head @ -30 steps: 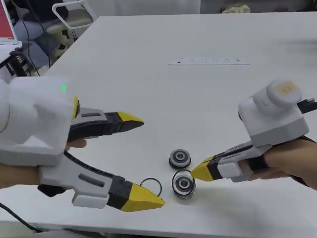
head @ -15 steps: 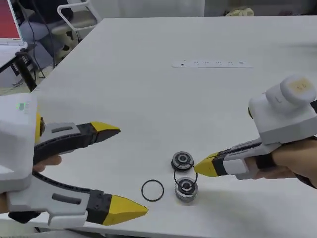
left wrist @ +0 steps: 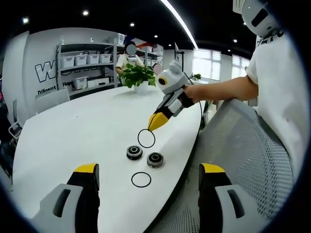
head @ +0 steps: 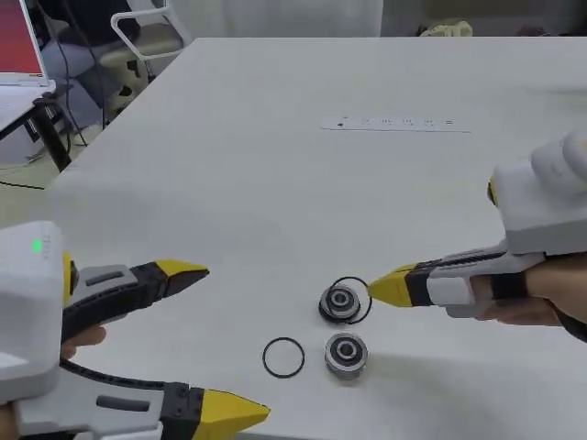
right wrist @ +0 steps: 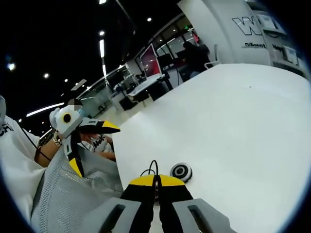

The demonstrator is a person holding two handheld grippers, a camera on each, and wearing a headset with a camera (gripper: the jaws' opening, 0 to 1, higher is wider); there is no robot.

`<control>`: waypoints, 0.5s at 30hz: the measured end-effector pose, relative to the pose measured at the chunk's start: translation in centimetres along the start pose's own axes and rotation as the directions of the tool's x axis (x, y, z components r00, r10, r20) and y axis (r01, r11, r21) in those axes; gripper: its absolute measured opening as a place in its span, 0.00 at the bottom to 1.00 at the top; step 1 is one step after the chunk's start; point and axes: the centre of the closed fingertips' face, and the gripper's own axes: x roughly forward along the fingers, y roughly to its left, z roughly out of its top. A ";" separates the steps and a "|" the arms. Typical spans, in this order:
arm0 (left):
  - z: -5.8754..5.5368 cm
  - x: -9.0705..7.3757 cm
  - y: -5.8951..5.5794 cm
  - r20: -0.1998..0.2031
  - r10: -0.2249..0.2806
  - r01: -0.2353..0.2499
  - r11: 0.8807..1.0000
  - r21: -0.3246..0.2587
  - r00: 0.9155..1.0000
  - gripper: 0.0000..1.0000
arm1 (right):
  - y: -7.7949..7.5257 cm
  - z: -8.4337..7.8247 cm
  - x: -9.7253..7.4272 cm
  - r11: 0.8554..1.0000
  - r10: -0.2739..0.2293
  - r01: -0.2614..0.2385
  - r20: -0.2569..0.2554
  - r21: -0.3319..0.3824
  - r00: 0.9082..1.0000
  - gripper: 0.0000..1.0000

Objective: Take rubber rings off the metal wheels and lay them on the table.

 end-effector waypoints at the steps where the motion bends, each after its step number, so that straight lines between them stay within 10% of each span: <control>1: -0.2 0.0 0.0 -0.008 -0.004 0.004 1.000 -0.007 1.000 0.82 | 0.0 0.1 0.0 1.000 -0.001 0.001 0.005 -0.002 1.000 0.00; 15: -1.0 0.3 -0.3 -0.033 -0.024 0.023 0.999 -0.042 0.999 0.87 | 1.4 0.1 1.1 0.998 0.026 -0.026 -0.001 -0.054 1.000 0.00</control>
